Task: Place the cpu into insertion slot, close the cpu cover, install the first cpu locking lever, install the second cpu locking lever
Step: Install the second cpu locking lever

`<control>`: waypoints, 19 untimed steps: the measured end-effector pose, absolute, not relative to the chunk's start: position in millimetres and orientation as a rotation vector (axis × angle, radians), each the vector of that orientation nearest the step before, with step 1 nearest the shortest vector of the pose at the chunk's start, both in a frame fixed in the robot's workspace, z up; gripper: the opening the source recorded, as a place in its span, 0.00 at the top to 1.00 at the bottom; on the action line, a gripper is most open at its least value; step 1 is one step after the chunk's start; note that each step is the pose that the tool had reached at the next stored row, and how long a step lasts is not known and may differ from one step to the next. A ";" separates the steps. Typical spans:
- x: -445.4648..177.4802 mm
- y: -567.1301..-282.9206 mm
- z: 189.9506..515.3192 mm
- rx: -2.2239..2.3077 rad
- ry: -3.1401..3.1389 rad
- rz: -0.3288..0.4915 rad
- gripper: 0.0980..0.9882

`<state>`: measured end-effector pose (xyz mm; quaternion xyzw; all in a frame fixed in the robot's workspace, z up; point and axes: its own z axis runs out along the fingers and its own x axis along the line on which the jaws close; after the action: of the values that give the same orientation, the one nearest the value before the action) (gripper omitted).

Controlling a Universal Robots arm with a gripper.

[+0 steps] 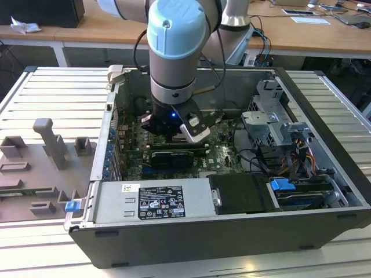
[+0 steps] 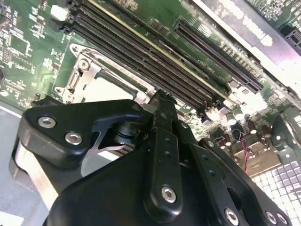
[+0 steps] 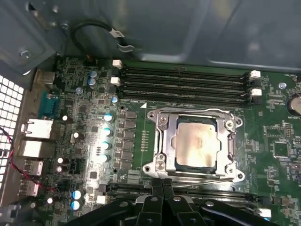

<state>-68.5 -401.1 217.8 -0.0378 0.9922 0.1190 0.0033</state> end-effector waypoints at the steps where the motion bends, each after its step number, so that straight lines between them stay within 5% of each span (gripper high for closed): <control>1: -69.4 -401.1 216.7 -0.118 3.110 0.376 0.99; 19: -77.8 -401.2 195.0 -0.118 3.092 0.490 0.99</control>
<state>-77.8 -401.2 195.0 -0.0376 0.9870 0.1563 0.0046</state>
